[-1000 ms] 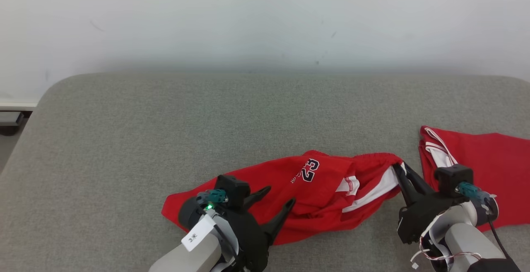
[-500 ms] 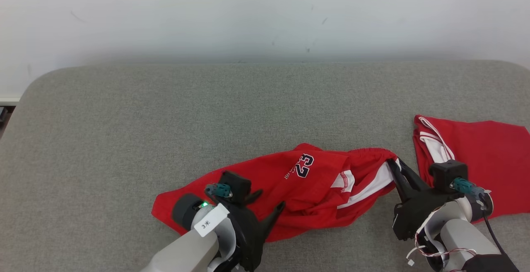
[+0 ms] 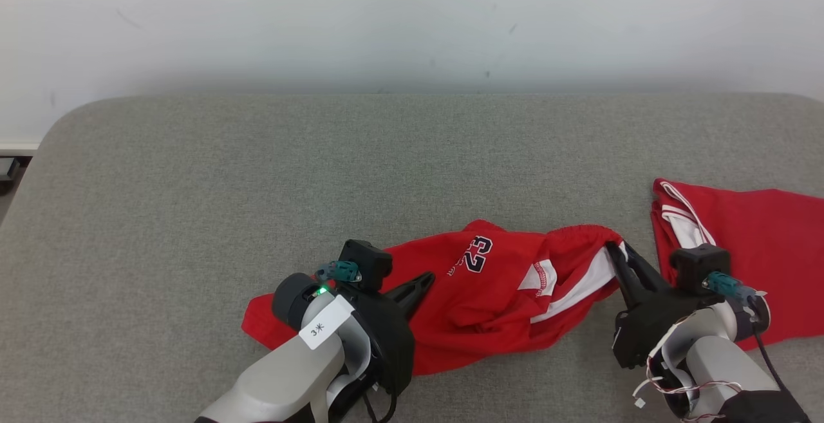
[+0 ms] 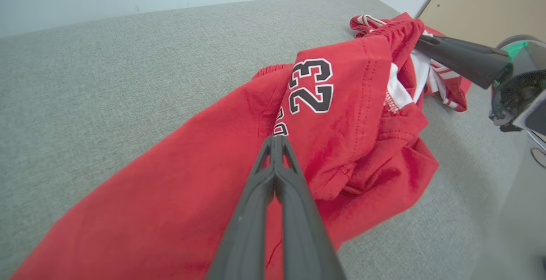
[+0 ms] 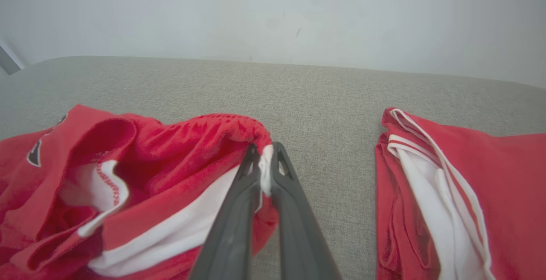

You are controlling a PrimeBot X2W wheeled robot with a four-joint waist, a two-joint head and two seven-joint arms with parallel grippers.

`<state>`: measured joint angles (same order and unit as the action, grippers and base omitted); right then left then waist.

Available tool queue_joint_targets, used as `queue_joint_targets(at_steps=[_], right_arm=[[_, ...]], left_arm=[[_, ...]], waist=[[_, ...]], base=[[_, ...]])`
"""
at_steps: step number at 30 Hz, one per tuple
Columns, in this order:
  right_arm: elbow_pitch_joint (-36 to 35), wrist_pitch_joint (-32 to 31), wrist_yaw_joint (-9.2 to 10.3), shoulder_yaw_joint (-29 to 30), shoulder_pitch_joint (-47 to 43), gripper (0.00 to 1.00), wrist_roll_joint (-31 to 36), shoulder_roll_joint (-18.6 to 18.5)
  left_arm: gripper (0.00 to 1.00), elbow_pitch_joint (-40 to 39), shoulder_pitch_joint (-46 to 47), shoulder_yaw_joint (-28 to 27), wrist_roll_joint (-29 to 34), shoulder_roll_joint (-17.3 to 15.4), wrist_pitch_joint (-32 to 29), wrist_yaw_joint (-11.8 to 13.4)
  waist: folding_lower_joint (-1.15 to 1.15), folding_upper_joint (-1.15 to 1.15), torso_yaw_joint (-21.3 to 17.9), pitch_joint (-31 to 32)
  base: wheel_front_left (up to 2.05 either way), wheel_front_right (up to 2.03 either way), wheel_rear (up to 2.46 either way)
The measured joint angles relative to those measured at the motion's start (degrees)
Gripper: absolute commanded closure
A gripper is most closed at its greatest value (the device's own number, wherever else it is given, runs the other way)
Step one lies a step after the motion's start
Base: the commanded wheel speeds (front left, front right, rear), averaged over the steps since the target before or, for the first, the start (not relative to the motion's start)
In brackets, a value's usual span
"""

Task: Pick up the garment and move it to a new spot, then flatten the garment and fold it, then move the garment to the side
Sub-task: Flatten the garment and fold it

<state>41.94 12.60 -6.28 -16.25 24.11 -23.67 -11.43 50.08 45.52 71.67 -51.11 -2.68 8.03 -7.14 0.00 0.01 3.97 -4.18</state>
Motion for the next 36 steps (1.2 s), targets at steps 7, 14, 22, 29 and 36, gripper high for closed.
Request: queue_joint_targets(at_steps=[7, 14, 22, 29, 36], right_arm=[[0.4, 0.0, -0.01, -1.4, 1.2, 1.0, 0.0, 1.5], [0.4, 0.0, -0.03, -2.5, 2.3, 1.0, 0.2, 2.3], [0.6, 0.0, -0.05, -3.4, 2.9, 1.0, 0.6, 2.7], [0.7, 0.0, -0.26, -3.4, 3.5, 1.0, 0.6, 2.6], [1.4, 0.1, -0.26, -2.4, 3.3, 1.0, 0.5, 2.1]], left_arm=[[0.0, -0.8, -0.2, 1.4, -0.1, 0.2, 1.0, 0.0], [0.0, 0.6, -0.3, 1.8, -0.3, 0.2, 1.0, 0.0], [0.0, 3.8, -0.5, 1.9, -0.9, 0.2, -0.3, 0.0], [1.0, 3.9, -0.6, 2.3, -1.3, 0.3, -1.4, 0.0], [1.0, 2.5, 0.2, 2.4, -2.3, 0.2, 1.3, 0.0]], waist=[[0.0, 0.0, -0.3, 0.1], [0.0, 0.0, -2.0, -0.4], [0.0, 0.0, -3.9, -1.1], [0.01, 0.0, -5.0, -1.8], [0.0, 0.0, -4.2, -1.5]], base=[[0.0, 0.0, 0.0], [0.0, 0.0, 0.0], [0.0, 0.0, 0.0], [0.0, 0.0, 0.0], [0.0, 0.0, 0.0]])
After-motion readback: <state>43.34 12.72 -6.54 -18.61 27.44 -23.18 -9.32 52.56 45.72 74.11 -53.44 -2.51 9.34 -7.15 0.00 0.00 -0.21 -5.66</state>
